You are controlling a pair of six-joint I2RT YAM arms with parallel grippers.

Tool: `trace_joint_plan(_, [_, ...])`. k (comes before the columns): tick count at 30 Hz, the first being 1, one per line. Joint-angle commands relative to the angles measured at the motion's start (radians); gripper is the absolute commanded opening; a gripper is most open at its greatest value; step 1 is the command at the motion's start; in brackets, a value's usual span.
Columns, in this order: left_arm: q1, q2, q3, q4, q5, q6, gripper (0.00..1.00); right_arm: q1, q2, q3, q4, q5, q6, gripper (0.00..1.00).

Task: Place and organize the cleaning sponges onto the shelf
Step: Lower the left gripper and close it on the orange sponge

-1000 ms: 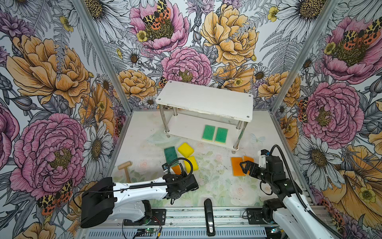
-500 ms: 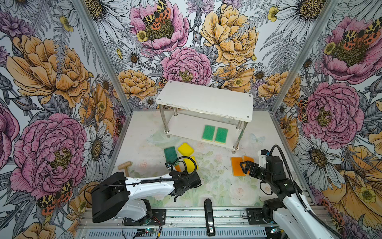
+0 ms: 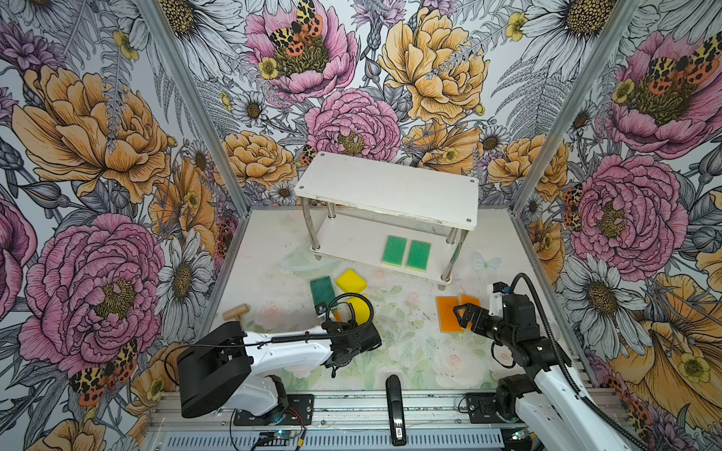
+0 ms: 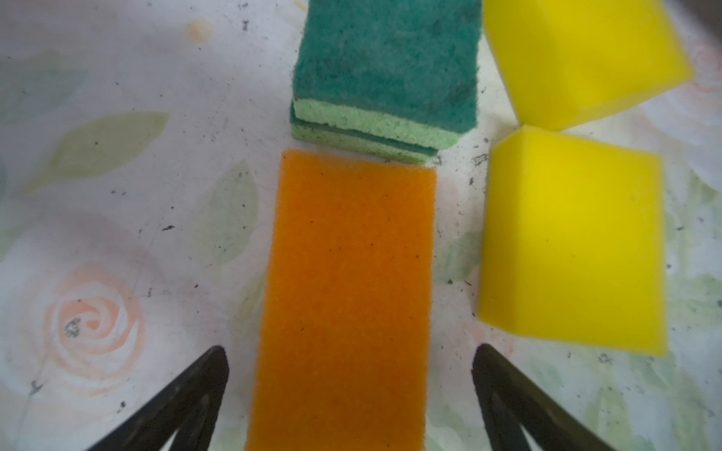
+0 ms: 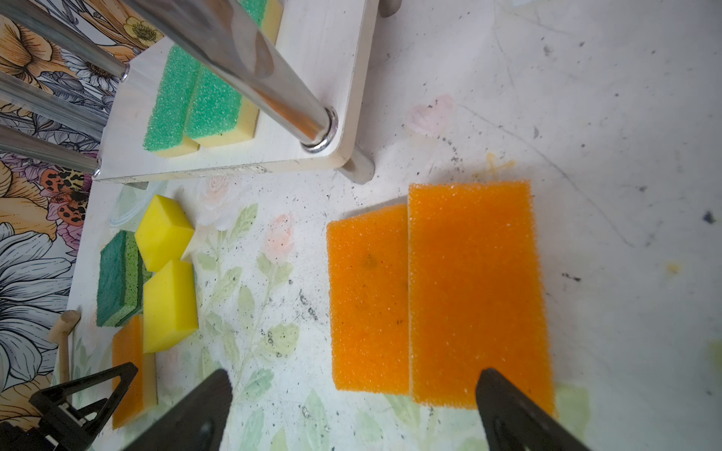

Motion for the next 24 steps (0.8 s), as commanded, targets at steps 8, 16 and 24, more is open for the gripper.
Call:
trace_joint_plan(8, [-0.001,0.069,-0.001,0.034,-0.002,0.008,0.92,0.007,-0.002,0.023,0.015,0.029,-0.003,1.00])
trace_joint_plan(16, [-0.015,0.079,0.006,0.034,-0.007,0.007,0.84,0.008,-0.006,0.019,0.014,0.030,-0.003,1.00])
trace_joint_plan(24, [-0.021,0.077,0.012,0.035,-0.014,0.013,0.72,0.008,-0.011,0.021,0.014,0.029,-0.004,1.00])
